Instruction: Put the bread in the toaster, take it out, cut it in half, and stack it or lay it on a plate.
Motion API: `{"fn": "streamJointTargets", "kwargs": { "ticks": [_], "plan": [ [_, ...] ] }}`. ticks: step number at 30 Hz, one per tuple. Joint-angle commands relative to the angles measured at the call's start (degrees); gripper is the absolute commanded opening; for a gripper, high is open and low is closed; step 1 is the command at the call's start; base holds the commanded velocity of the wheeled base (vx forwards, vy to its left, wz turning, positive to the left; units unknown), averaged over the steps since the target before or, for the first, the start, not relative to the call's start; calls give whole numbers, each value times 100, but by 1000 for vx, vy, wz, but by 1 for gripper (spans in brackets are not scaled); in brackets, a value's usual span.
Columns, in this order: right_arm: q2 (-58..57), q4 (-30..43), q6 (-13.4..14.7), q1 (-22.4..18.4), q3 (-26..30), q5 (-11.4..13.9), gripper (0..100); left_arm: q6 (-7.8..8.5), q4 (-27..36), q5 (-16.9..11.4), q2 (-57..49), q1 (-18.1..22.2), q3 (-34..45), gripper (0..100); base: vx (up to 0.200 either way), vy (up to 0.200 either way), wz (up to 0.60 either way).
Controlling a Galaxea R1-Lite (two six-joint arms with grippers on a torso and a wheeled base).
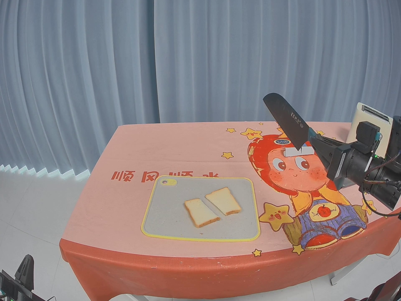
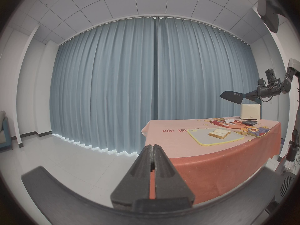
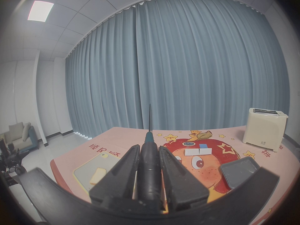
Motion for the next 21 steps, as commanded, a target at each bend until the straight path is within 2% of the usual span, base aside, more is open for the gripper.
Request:
{"fn": "streamJointTargets", "kwargs": {
  "ticks": [1, 9, 21],
  "plan": [
    [68, 4, 8, -55, -11, 31, 0, -2, -2, 1, -90, 2, 101, 0, 0, 0, 0],
    [332, -5, -27, -530, -107, 49, 0, -2, -2, 1, -90, 2, 101, 0, 0, 0, 0],
    [323, 4, -54, -837, -169, 58, 0, -2, -2, 1, -90, 2, 101, 0, 0, 0, 0]
  ]
}}
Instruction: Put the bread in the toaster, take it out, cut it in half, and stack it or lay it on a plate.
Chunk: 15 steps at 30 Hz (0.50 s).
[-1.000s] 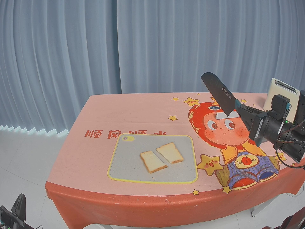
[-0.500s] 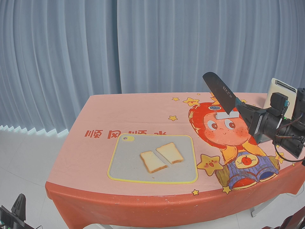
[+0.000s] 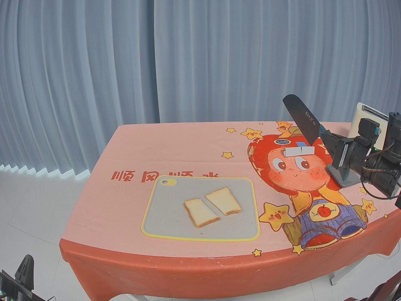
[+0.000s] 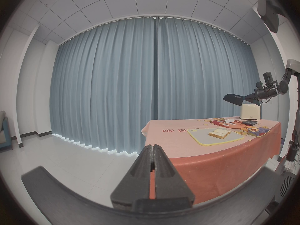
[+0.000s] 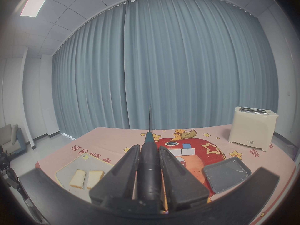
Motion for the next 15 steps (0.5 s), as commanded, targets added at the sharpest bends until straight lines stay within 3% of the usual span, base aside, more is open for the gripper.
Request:
{"fn": "streamJointTargets", "kwargs": {
  "ticks": [1, 15],
  "plan": [
    [17, 1, -1, -49, -14, 1, 0, -2, -2, 1, -93, 2, 101, 0, 0, 0, 0],
    [96, 10, -10, -189, -32, 1, 0, -2, -2, 1, -93, 2, 101, 0, 0, 0, 0]
  ]
}}
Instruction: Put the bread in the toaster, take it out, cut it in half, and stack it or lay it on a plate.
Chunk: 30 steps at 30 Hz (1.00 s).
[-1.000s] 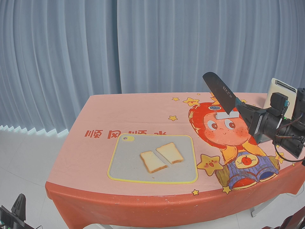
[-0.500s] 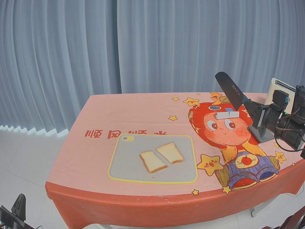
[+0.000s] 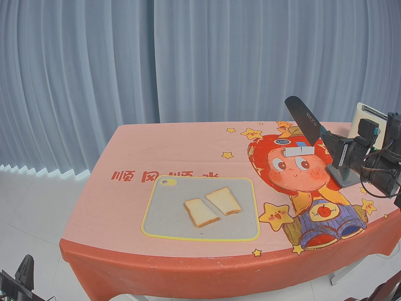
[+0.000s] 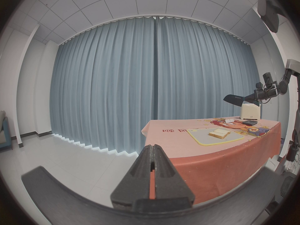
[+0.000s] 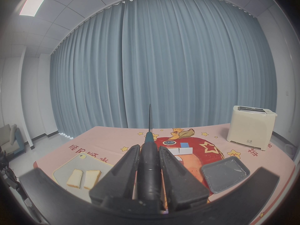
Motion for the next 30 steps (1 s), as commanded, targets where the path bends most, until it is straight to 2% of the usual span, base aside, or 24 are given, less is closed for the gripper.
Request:
{"fn": "streamJointTargets", "kwargs": {
  "ticks": [1, 30],
  "plan": [
    [42, 7, 0, -98, -16, -2, 0, -2, -2, 1, -93, 2, 101, 0, 0, 0, 0],
    [525, -11, 0, -194, -16, -2, 0, -2, -2, 1, -93, 2, 101, 0, 0, 0, 0]
  ]
}}
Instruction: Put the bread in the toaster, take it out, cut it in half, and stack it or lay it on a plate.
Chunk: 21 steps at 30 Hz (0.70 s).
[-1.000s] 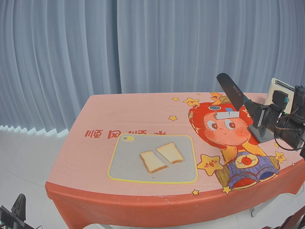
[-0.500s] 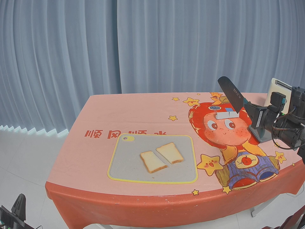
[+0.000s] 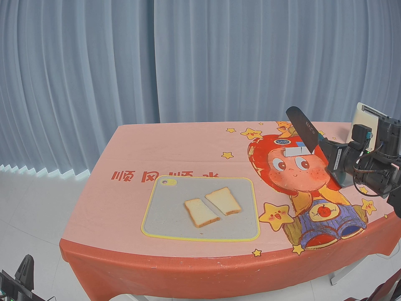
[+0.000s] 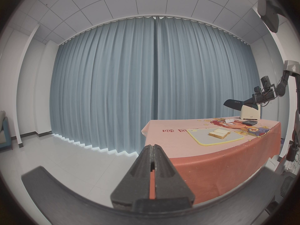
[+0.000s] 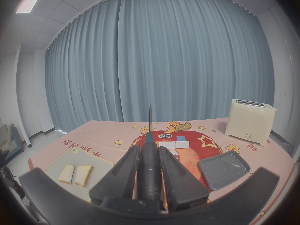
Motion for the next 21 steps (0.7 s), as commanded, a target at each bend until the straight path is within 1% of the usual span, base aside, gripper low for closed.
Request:
{"fn": "streamJointTargets", "kwargs": {
  "ticks": [1, 4, 9, 13, 17, 21],
  "plan": [
    [165, -7, 1, -46, -5, 1, 0, -2, -2, 1, -93, 2, 101, 0, 0, 0, 0],
    [253, -7, 1, -222, -67, 1, 0, -2, -2, 1, -93, 2, 101, 0, 0, 0, 0],
    [481, -7, -17, -372, -75, 1, 0, -2, -2, 1, -93, 2, 101, 0, 0, 0, 0],
    [587, -7, -43, -398, -111, 1, 0, -2, -2, 1, -93, 2, 101, 0, 0, 0, 0],
    [684, -7, -87, -600, -172, 18, 0, -2, -2, 1, -93, 2, 101, 0, 0, 0, 0],
    [657, -7, -157, -776, -172, 396, 0, -2, -2, 1, -93, 2, 101, 0, 0, 0, 0]
  ]
}}
